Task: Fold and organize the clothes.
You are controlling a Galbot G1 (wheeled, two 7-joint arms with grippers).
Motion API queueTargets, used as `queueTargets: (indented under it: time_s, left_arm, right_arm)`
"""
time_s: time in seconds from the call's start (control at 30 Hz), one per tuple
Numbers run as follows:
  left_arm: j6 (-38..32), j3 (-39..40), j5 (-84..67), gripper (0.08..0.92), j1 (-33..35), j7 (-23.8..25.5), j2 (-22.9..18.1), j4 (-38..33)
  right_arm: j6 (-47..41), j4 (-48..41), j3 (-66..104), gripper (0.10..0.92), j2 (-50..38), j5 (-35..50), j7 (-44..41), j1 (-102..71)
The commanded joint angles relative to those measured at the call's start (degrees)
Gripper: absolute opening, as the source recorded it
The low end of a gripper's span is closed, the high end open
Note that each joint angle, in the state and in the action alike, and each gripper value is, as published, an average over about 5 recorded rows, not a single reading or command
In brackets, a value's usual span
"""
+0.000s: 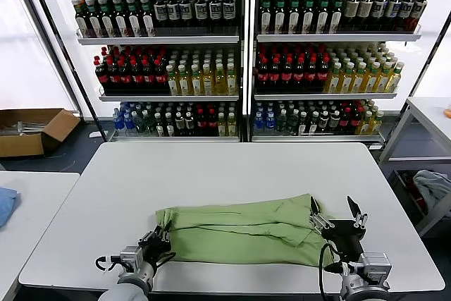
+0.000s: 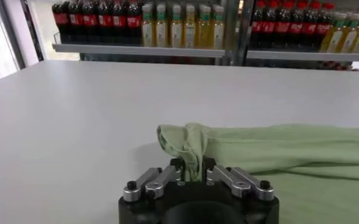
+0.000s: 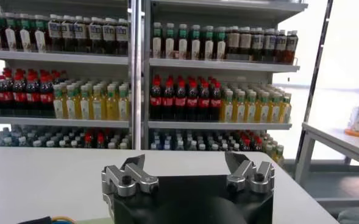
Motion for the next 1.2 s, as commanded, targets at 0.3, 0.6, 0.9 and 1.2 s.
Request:
queueTargets:
  time_s: [0.3, 0.6, 0.9, 1.2]
  left_arm:
    - [-2.4, -10.5, -0.2, 0.106, -1.6, 0.0, 7.7, -2.8]
    - [-2.0, -30.7, -8.9, 0.106, -4.0, 2.1, 27.9, 4.2]
    - [0.0, -30.5, -10.2, 0.106, -4.1, 2.8, 29.6, 1.4]
    - [2.1, -8.8, -2.6, 0.106, -0.9, 2.6, 14.9, -9.2]
  right_arm:
    - [-0.5, -0.3, 0.1, 0.823, -0.5, 0.6, 0.1, 1.0]
    - [-0.9, -0.6, -1.0, 0.823, -0.5, 0.7, 0.3, 2.2]
    - [-1.5, -1.6, -2.7, 0.823, 0.2, -0.2, 0.5, 4.0]
    - [-1.1, -2.1, -1.8, 0.823, 1.3, -1.3, 0.3, 3.0]
